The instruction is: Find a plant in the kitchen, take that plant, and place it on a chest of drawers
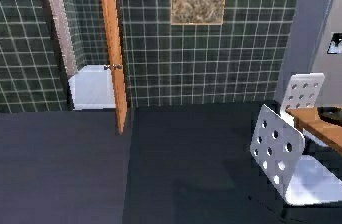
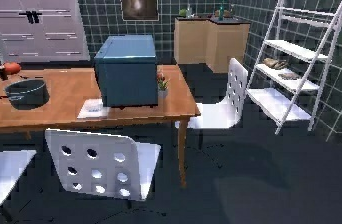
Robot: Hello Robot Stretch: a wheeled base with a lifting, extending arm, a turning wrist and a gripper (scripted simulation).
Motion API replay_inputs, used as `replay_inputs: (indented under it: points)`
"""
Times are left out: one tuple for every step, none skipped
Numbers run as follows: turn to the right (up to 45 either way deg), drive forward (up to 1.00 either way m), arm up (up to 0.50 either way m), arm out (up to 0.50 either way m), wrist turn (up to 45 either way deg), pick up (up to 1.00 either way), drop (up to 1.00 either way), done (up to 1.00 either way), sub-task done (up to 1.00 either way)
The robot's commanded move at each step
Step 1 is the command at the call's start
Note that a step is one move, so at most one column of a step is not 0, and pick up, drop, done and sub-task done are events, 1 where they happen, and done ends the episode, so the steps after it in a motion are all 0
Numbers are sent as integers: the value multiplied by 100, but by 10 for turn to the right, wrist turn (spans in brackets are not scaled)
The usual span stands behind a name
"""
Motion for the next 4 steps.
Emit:
replay_inputs:
  points:
    - [450, 0, 0, 0, 0, 0, 0, 0, 0]
    - [450, 0, 0, 0, 0, 0, 0, 0, 0]
    - [150, 0, 0, 0, 0, 0, 0, 0, 0]
    - [0, 95, 0, 0, 0, 0, 0, 0, 0]
